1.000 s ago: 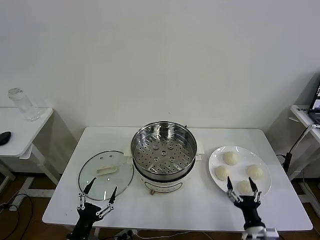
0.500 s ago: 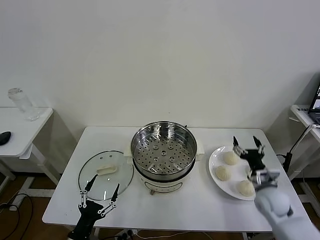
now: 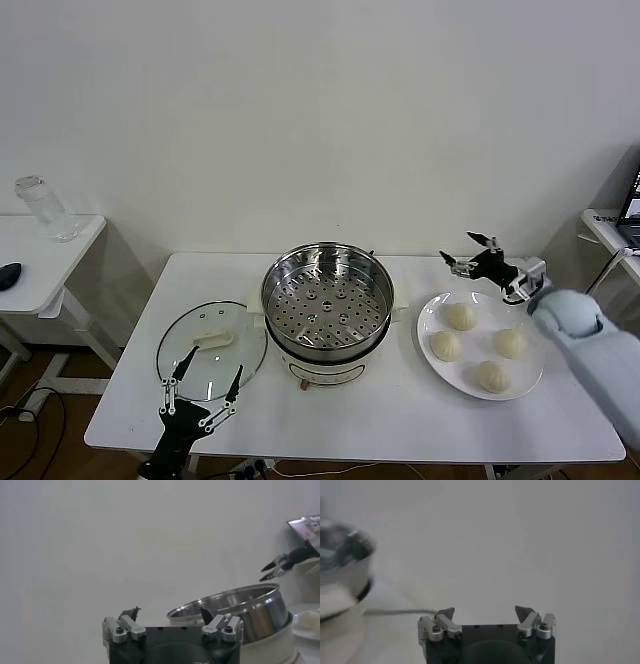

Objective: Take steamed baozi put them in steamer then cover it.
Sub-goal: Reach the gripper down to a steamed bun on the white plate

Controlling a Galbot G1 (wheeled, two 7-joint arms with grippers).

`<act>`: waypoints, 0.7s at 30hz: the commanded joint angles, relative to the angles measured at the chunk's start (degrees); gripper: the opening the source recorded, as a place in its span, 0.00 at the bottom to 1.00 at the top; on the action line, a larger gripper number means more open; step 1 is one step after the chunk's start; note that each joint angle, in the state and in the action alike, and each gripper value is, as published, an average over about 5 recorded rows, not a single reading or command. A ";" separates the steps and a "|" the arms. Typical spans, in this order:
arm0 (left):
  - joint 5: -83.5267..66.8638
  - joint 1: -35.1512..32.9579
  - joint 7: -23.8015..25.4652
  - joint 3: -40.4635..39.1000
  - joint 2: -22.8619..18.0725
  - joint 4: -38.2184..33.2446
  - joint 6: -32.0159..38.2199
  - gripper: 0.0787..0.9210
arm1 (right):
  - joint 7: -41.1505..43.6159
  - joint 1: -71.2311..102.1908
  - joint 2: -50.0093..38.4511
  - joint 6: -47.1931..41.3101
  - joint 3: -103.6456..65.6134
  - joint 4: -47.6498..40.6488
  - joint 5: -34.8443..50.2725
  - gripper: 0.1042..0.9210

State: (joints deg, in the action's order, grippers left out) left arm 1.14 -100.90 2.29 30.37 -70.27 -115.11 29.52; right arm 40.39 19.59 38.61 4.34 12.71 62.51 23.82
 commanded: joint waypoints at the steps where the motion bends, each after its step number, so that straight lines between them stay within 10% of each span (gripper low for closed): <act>1: 0.42 -0.01 0.17 0.30 -0.35 -0.08 -0.08 0.88 | 25.99 -16.10 -0.87 1.88 12.32 -11.86 -12.73 0.88; 21: 1.39 -0.23 -0.08 1.33 -1.38 0.27 -0.42 0.88 | 33.76 -21.95 9.77 3.52 21.49 -19.47 -36.40 0.88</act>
State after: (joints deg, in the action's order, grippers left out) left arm 2.38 -101.12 2.26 31.67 -71.62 -114.88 29.09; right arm 69.64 1.01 46.34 7.65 30.62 45.88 -5.86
